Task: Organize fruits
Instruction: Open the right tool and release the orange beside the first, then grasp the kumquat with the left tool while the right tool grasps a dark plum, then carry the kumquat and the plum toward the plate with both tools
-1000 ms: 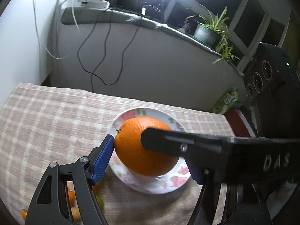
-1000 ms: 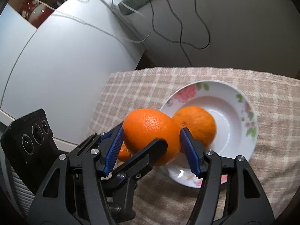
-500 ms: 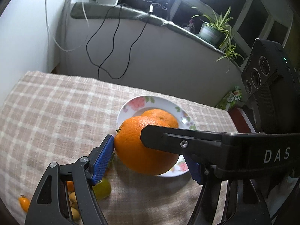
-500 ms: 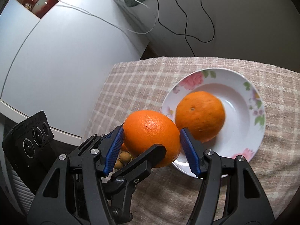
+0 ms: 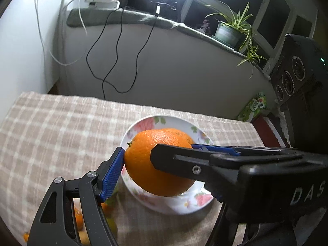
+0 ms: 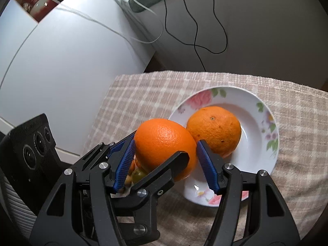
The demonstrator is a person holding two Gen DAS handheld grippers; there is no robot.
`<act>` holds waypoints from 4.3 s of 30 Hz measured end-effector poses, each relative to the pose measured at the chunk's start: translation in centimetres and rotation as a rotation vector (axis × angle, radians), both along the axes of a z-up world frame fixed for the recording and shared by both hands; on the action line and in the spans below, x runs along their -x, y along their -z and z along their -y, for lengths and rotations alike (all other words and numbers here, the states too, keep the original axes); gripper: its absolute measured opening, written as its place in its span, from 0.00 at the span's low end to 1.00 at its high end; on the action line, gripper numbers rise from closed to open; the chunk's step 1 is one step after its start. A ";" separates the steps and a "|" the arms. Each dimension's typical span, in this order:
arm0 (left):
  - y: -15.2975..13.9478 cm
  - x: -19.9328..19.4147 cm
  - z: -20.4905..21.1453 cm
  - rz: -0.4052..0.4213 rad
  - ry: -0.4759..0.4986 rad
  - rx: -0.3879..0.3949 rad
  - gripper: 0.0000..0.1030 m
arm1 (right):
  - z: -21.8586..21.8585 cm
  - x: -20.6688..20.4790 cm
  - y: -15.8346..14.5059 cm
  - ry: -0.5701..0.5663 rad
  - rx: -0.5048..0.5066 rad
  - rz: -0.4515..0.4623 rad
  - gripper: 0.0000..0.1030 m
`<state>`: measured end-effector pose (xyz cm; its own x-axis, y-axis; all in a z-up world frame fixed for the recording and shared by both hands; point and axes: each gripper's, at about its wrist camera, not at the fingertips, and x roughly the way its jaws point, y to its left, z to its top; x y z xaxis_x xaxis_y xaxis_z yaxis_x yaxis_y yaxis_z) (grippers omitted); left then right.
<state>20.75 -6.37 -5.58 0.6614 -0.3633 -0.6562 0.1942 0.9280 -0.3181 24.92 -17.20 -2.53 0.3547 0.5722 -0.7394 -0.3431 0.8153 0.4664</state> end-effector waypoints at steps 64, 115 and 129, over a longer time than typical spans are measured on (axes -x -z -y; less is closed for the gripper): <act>3.2 18.4 -15.2 -0.014 -0.211 0.035 0.56 | -5.6 15.4 1.5 -0.266 0.184 0.410 0.71; 5.4 14.3 -15.8 -0.029 -0.237 -0.054 0.21 | -11.1 15.5 7.3 -0.358 0.255 0.274 0.23; 1.8 13.0 -7.5 0.045 -0.043 -0.031 0.21 | -3.1 14.2 4.2 -0.212 0.189 0.303 0.23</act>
